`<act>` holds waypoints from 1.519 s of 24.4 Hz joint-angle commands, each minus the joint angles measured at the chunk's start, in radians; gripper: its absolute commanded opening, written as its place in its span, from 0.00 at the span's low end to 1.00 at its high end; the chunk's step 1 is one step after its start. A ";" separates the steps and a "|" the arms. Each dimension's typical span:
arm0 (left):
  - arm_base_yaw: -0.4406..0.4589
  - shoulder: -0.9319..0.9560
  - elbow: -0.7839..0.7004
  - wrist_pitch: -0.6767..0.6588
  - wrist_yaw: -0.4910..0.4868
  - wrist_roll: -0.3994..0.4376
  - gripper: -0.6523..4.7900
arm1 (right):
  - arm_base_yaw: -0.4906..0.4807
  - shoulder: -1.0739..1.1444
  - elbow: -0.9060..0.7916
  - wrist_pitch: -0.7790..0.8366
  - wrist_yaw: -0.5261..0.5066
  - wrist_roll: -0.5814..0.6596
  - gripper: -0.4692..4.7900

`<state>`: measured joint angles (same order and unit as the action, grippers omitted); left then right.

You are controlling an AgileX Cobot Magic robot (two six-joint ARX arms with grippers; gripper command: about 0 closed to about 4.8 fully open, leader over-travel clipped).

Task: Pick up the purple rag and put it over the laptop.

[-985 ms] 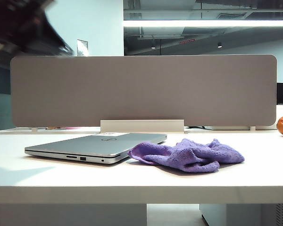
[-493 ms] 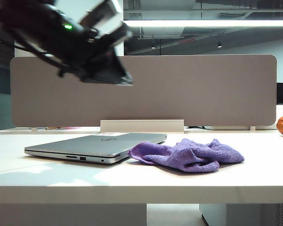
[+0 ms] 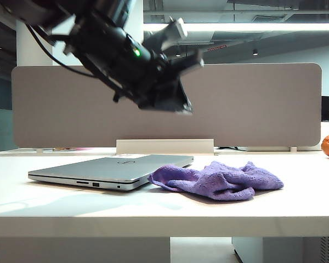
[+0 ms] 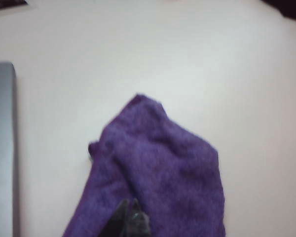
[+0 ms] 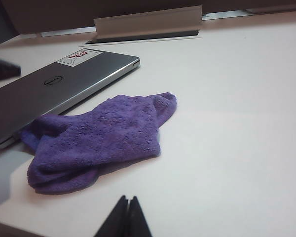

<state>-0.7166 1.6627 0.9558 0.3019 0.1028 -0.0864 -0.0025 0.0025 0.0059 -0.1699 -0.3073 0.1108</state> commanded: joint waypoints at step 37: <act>-0.160 0.206 0.028 -0.079 -0.045 0.000 0.85 | 0.001 0.000 -0.004 0.018 -0.002 0.000 0.13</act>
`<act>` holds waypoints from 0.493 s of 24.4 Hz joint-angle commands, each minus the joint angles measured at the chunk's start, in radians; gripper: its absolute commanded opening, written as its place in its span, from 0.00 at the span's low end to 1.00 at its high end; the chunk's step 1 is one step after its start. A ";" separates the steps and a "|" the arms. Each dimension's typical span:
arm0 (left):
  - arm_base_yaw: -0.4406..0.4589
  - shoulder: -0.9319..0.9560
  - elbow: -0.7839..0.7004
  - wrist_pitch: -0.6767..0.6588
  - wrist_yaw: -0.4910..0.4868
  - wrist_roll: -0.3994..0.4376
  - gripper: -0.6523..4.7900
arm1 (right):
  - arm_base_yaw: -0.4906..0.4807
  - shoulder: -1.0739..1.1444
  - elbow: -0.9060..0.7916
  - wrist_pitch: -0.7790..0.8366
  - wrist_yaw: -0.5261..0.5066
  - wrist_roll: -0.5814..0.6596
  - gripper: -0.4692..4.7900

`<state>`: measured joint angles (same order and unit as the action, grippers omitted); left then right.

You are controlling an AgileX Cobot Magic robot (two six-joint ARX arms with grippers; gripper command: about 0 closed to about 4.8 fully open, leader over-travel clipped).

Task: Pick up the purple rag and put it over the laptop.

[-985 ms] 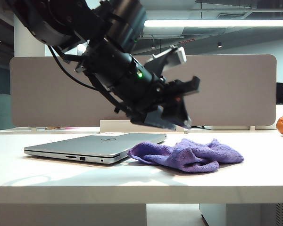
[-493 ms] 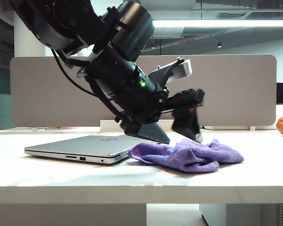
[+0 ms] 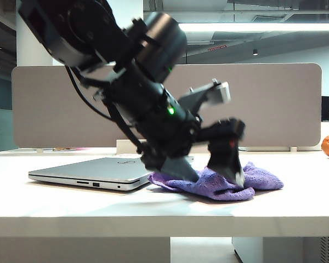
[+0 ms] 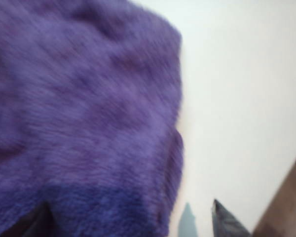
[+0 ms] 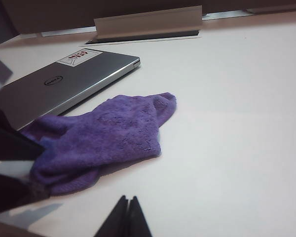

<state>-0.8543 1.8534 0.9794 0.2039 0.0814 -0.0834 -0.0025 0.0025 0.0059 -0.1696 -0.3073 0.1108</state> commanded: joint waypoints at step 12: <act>-0.049 0.021 0.004 0.049 -0.142 -0.003 0.22 | 0.001 0.000 -0.004 0.018 -0.003 0.000 0.13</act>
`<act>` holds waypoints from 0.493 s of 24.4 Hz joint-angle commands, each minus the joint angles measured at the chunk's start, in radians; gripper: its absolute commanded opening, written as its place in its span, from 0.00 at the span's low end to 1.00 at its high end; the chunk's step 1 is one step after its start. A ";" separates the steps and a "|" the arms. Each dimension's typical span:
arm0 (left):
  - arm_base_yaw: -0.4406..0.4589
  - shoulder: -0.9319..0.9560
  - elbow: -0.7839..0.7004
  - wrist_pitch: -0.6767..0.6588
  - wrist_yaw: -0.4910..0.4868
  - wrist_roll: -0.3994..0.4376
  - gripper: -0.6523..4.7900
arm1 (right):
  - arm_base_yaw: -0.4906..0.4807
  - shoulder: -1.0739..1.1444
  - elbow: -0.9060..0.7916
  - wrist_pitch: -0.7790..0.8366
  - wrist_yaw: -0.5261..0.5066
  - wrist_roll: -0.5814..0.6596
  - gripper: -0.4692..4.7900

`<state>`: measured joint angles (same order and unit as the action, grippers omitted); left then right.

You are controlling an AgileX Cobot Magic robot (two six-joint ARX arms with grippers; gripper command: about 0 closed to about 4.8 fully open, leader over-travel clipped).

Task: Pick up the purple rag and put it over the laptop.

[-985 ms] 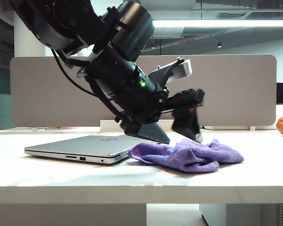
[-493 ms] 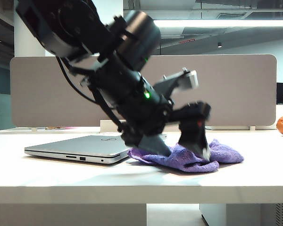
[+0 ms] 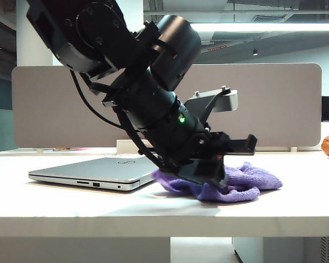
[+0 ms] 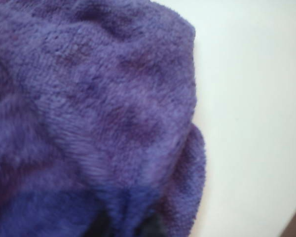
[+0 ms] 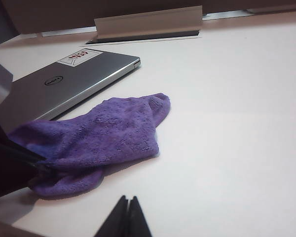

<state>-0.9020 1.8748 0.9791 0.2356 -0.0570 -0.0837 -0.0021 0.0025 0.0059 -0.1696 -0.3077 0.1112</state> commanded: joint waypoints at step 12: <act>0.002 -0.040 0.066 0.074 -0.064 0.077 0.11 | 0.000 0.000 -0.004 0.018 -0.002 0.000 0.13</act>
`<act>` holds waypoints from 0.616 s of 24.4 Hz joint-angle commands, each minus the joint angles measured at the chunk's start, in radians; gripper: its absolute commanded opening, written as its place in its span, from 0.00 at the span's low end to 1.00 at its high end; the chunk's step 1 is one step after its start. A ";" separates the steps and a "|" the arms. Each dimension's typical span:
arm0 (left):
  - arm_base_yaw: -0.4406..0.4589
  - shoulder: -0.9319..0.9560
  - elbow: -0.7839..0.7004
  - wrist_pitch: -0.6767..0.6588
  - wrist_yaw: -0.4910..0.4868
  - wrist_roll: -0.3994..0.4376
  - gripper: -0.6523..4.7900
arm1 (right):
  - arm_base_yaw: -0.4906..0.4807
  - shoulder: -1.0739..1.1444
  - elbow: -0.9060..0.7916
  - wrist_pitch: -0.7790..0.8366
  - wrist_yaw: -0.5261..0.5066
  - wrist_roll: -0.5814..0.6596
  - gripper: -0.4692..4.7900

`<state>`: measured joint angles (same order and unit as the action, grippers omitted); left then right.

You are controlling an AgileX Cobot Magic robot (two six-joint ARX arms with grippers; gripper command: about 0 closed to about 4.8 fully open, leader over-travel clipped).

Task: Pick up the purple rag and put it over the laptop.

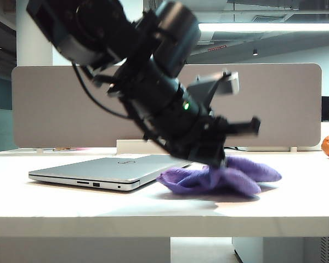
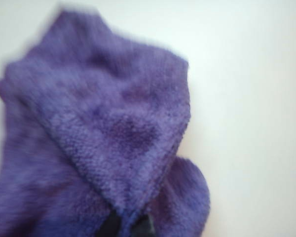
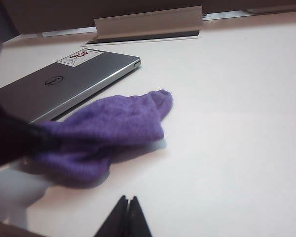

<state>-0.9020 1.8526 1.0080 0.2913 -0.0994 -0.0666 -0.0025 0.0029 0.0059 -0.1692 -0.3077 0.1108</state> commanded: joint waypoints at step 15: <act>0.076 -0.032 0.272 -0.013 -0.219 0.297 0.11 | 0.001 0.000 -0.004 0.018 -0.002 0.000 0.13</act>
<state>-0.8444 1.8297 1.2743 0.2687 -0.3111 0.2253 -0.0025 0.0025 0.0059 -0.1692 -0.3077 0.1112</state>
